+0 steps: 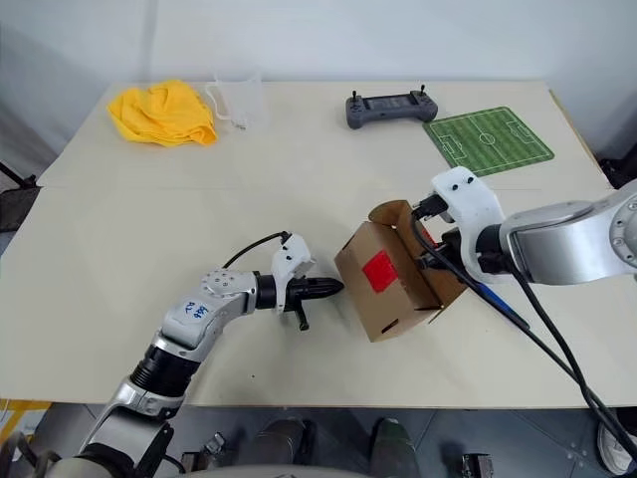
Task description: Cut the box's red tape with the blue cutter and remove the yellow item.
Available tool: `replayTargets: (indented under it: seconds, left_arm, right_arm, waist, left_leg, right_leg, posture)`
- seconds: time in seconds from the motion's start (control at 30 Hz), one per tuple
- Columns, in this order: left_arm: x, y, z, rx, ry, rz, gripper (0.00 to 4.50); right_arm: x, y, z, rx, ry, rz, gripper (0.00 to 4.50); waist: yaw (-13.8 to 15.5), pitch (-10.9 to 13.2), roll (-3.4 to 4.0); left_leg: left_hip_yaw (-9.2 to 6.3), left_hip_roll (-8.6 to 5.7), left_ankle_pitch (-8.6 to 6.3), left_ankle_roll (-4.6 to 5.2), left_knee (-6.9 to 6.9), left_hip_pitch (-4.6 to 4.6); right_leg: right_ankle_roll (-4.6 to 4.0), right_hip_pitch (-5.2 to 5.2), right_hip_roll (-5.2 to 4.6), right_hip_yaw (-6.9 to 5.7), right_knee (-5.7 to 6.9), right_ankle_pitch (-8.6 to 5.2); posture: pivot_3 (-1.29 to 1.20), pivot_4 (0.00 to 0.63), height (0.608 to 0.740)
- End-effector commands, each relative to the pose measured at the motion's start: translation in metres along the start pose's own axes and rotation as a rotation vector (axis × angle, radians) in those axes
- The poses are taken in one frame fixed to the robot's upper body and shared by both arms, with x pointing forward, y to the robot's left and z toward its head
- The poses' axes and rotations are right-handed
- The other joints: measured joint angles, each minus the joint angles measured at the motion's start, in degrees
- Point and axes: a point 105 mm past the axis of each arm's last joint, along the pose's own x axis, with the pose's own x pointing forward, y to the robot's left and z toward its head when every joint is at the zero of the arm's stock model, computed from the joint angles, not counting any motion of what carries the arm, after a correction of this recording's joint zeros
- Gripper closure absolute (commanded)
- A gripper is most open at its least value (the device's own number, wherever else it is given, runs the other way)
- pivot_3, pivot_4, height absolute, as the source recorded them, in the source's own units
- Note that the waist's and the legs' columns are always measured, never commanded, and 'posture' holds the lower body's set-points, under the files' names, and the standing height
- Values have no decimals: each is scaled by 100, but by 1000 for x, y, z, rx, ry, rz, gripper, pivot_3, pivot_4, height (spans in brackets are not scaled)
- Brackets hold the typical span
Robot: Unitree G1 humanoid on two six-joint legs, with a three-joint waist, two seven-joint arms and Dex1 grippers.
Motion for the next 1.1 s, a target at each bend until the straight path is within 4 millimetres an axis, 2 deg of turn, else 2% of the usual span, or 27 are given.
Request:
replayTargets:
  seconds: [0.03,0.17,0.33,0.47,0.57,0.73,1.0,1.1]
  left_arm:
    - [-5,-3,5,28,-17,2,4500]
    - [-17,-6,2,9,0,-24,4500]
    - [-52,-6,-4,-45,24,-96,4500]
    - [-64,-6,18,-62,-54,-153,4500]
    - [-61,-8,38,-55,-122,-182,4500]
    - [-48,-25,72,-9,-212,-265,4500]
    - [-25,-36,84,29,-235,-305,4500]
    - [-25,-38,88,19,-249,-322,4500]
  right_arm:
    - [-3,11,12,-44,-49,16,4489]
    - [-4,13,17,-74,-68,-23,4489]
    - [-5,14,22,-89,-94,-51,4489]
    - [-5,22,28,-115,-120,-36,4489]
    - [-3,24,26,-114,-119,-27,4489]
    - [1,23,20,-98,-104,-32,4489]
    - [5,22,12,-80,-84,-36,4489]
    - [6,22,11,-78,-82,-36,4489]
  waist:
    - [-19,0,0]
    - [-60,0,0]
    - [-90,1,2]
    - [-69,1,2]
    - [-47,2,1]
    - [-82,2,1]
    - [-97,2,0]
    - [-94,2,0]
  left_leg:
    - [0,-1,0,0,0,0]
    - [0,-2,0,0,1,-3]
    - [-1,0,0,0,-2,-4]
    - [-1,-2,0,0,2,-5]
    - [-10,-6,0,0,7,-6]
    - [-7,-9,-1,2,5,-7]
    - [1,-7,0,2,6,-5]
    - [1,-7,0,2,9,-5]
  right_leg:
    - [0,0,0,1,0,0]
    - [0,-1,-1,1,3,0]
    - [-1,-8,-1,3,5,0]
    - [-1,-9,-1,4,3,0]
    - [-1,-5,-3,0,4,0]
    - [1,-6,-3,1,11,0]
    - [1,-7,-1,0,21,0]
    - [1,-7,-1,2,23,0]
  posture:
    - [0,150,740]
    - [0,150,740]
    - [0,150,740]
    - [0,150,740]
    - [0,150,740]
    - [0,150,740]
    - [0,150,740]
    - [0,150,740]
